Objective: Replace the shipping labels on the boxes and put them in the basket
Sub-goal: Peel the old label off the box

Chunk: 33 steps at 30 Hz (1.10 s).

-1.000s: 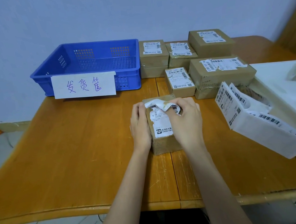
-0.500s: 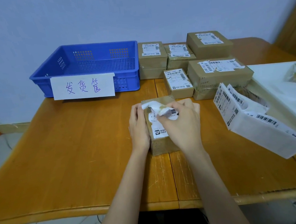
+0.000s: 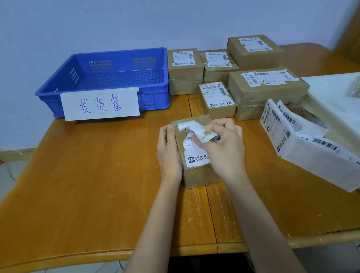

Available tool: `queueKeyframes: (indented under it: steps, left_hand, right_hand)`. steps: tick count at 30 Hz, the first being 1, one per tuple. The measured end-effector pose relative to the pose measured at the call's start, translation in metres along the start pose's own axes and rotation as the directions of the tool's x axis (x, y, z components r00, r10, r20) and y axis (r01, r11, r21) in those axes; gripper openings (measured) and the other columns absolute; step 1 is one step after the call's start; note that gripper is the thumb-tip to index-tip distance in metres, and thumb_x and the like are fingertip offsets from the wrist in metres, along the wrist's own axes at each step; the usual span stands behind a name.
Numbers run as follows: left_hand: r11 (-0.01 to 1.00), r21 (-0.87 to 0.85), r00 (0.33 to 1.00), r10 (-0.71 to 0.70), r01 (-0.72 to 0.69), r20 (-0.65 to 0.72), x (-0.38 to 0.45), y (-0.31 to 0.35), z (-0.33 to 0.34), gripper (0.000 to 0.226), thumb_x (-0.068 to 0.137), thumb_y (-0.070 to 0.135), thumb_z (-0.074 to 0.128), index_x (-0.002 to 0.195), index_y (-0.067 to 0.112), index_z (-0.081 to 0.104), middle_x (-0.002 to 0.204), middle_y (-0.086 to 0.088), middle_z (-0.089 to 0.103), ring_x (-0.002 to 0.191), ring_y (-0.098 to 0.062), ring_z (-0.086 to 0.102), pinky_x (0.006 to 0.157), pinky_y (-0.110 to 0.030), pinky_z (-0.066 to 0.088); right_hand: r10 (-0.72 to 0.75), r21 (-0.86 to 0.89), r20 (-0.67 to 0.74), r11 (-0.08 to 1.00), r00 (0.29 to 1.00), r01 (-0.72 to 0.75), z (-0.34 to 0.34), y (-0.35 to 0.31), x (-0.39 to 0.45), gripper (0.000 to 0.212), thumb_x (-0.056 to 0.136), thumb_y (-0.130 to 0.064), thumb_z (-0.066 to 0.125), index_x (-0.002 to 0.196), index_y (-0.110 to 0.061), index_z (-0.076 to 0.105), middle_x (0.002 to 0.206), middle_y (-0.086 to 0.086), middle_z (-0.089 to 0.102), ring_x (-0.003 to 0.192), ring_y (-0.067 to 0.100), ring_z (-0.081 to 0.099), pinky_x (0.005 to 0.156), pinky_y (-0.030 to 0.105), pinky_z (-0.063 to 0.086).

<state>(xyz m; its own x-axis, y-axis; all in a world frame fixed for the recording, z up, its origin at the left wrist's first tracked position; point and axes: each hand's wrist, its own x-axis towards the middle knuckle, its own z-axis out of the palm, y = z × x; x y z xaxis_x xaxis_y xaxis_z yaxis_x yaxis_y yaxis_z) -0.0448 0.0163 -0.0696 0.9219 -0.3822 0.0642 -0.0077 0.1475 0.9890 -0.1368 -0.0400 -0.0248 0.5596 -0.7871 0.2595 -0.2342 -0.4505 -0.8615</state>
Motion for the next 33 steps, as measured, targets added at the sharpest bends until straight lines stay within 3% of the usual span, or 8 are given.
queueKeyframes:
  steps: [4, 8, 12, 15, 20, 27, 30, 33]
  left_hand:
    - [1.000, -0.005, 1.000, -0.001, 0.001, 0.006, 0.001, -0.003, -0.001, 0.021, 0.105, 0.030, 0.044, 0.094, 0.023, 0.061, 0.086, 0.007, 0.064, 0.082, -0.011, 0.059, 0.071, -0.029, 0.045]
    - [0.999, -0.034, 1.000, -0.011, 0.011, -0.015, -0.001, -0.001, 0.000, 0.022, 0.105, 0.030, 0.044, 0.094, 0.021, 0.061, 0.090, 0.002, 0.065, 0.083, -0.011, 0.059, 0.072, -0.028, 0.046]
    - [1.000, -0.018, 0.989, 0.014, -0.017, -0.150, 0.002, -0.001, -0.001, 0.021, 0.101, 0.039, 0.048, 0.090, 0.028, 0.062, 0.092, 0.007, 0.066, 0.092, -0.015, 0.061, 0.082, -0.037, 0.050]
    - [0.997, 0.071, 0.963, 0.049, -0.032, -0.266, 0.008, 0.002, -0.007, 0.025, 0.090, 0.055, 0.043, 0.093, 0.038, 0.061, 0.101, 0.007, 0.066, 0.109, -0.023, 0.058, 0.096, -0.048, 0.048]
    - [0.994, 0.103, 0.951, 0.075, -0.046, -0.301, 0.009, 0.001, -0.009, 0.031, 0.092, 0.055, 0.040, 0.099, 0.032, 0.059, 0.104, 0.000, 0.064, 0.108, -0.026, 0.056, 0.098, -0.051, 0.044]
    - [0.996, 0.090, 0.949, 0.049, -0.022, -0.311, 0.004, -0.003, -0.012, 0.026, 0.093, 0.055, 0.038, 0.096, 0.038, 0.057, 0.106, 0.004, 0.065, 0.110, -0.023, 0.057, 0.098, -0.052, 0.044]
    - [0.996, 0.081, 0.947, 0.046, -0.022, -0.317, 0.003, -0.004, -0.012, 0.031, 0.089, 0.059, 0.035, 0.096, 0.037, 0.057, 0.106, 0.004, 0.065, 0.110, -0.023, 0.057, 0.098, -0.052, 0.044]
    - [0.996, 0.084, 0.947, 0.047, -0.022, -0.318, 0.004, -0.004, -0.012, 0.031, 0.087, 0.060, 0.035, 0.095, 0.039, 0.057, 0.106, 0.004, 0.065, 0.110, -0.022, 0.057, 0.099, -0.051, 0.044]
  right_hand:
    - [-0.003, -0.049, -0.014, 0.999, 1.000, 0.002, 0.000, -0.001, 0.000, 0.028, 0.079, -0.030, 0.079, 0.104, -0.026, 0.067, 0.107, -0.014, 0.048, 0.110, 0.008, 0.040, 0.078, 0.006, 0.033]
    - [-0.010, -0.015, -0.007, 1.000, 1.000, 0.009, -0.001, -0.004, 0.002, 0.084, 0.073, -0.026, 0.084, 0.142, -0.034, 0.037, 0.126, -0.007, 0.039, 0.120, 0.007, 0.040, 0.095, 0.018, 0.035]
    - [-0.123, -0.077, -0.114, 0.990, 0.986, 0.114, 0.002, -0.007, -0.002, 0.059, 0.072, -0.025, 0.083, 0.120, -0.022, 0.050, 0.117, -0.010, 0.041, 0.115, 0.007, 0.040, 0.089, 0.007, 0.029]
    - [-0.164, -0.072, -0.146, 0.985, 0.976, 0.155, 0.006, -0.008, -0.007, 0.043, 0.072, -0.025, 0.082, 0.101, -0.020, 0.050, 0.106, -0.011, 0.041, 0.104, 0.006, 0.039, 0.086, 0.014, 0.033]
    - [-0.225, -0.252, 0.013, 0.942, 0.974, 0.221, 0.010, -0.014, -0.015, 0.030, 0.070, -0.048, 0.077, 0.079, -0.028, 0.056, 0.101, -0.015, 0.047, 0.104, 0.003, 0.037, 0.087, 0.020, 0.027]
    - [-0.126, -0.171, 0.103, 0.975, 0.987, 0.143, 0.006, -0.018, -0.017, 0.017, 0.076, -0.038, 0.078, 0.075, -0.031, 0.063, 0.097, -0.018, 0.049, 0.102, -0.002, 0.037, 0.090, 0.020, 0.027]
    - [-0.144, -0.165, 0.083, 0.974, 0.986, 0.157, 0.004, -0.017, -0.020, 0.013, 0.077, -0.035, 0.078, 0.077, -0.028, 0.068, 0.101, -0.019, 0.052, 0.113, 0.001, 0.044, 0.105, 0.032, 0.034]
    - [-0.201, -0.265, 0.020, 0.943, 0.979, 0.199, 0.009, -0.019, -0.025, 0.011, 0.081, -0.034, 0.076, 0.076, -0.026, 0.070, 0.106, -0.013, 0.066, 0.132, 0.006, 0.042, 0.117, 0.033, 0.015]
